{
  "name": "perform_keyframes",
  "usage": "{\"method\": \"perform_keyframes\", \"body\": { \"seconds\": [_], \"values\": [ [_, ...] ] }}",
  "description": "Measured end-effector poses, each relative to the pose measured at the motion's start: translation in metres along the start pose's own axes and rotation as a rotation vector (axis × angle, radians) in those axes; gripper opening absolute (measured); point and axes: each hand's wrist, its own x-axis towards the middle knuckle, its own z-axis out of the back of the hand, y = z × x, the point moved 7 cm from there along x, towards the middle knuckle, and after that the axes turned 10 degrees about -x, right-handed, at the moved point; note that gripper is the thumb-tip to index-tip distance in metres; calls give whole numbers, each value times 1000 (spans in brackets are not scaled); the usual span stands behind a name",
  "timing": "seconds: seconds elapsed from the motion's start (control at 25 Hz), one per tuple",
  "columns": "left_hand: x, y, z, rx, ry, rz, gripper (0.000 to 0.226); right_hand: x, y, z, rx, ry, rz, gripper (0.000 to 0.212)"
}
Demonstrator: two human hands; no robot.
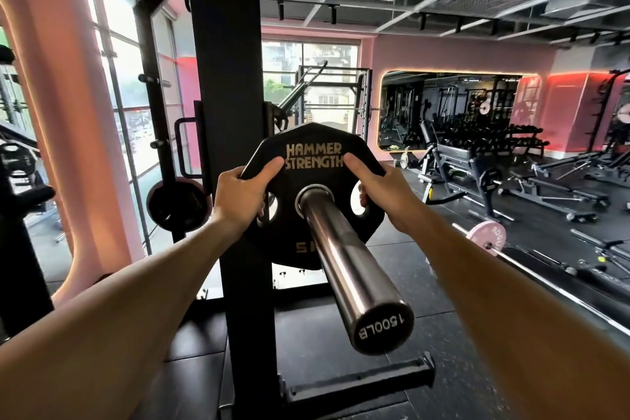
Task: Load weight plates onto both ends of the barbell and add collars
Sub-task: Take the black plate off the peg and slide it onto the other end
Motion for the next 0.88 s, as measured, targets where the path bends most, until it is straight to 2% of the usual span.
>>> {"method": "perform_keyframes", "body": {
  "seconds": [0.32,0.56,0.68,0.8,0.88],
  "values": [
    [47,27,-7,-36,40,14,66,49,-7,-20,-8,66,-5,68],
    [75,44,-13,-129,73,72,40,82,-6,-31,-88,48,0,69],
    [87,51,-15,-139,70,87,43,94,-7,-33,-149,47,-5,67],
    [100,59,-14,-135,72,101,48,105,-5,-36,-231,7,-1,75],
    [107,65,-10,-82,83,137,57,110,-1,-40,-307,-35,37,72]
  ]
}}
